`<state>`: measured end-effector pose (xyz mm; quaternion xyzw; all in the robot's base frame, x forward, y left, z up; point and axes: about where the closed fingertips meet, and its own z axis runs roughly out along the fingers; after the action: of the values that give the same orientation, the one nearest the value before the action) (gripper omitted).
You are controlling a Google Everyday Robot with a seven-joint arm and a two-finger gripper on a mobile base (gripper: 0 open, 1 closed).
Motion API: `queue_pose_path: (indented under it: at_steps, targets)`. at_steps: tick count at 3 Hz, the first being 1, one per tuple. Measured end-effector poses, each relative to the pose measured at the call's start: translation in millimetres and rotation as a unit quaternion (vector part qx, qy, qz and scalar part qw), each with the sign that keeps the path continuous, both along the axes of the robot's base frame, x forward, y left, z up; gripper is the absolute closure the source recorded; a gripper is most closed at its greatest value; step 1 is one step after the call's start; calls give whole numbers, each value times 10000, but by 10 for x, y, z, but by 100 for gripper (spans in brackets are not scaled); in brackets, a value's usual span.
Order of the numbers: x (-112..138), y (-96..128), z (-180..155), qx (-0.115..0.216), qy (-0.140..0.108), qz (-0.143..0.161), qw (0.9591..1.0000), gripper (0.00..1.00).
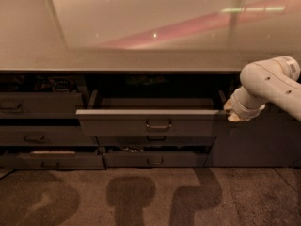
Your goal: Open top drawer
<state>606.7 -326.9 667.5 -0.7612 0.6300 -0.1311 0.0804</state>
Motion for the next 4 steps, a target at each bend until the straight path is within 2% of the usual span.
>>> queue_pose_path:
  at_steps: [4]
  targets:
    - [-167, -36, 38, 18, -4, 59, 10000, 100]
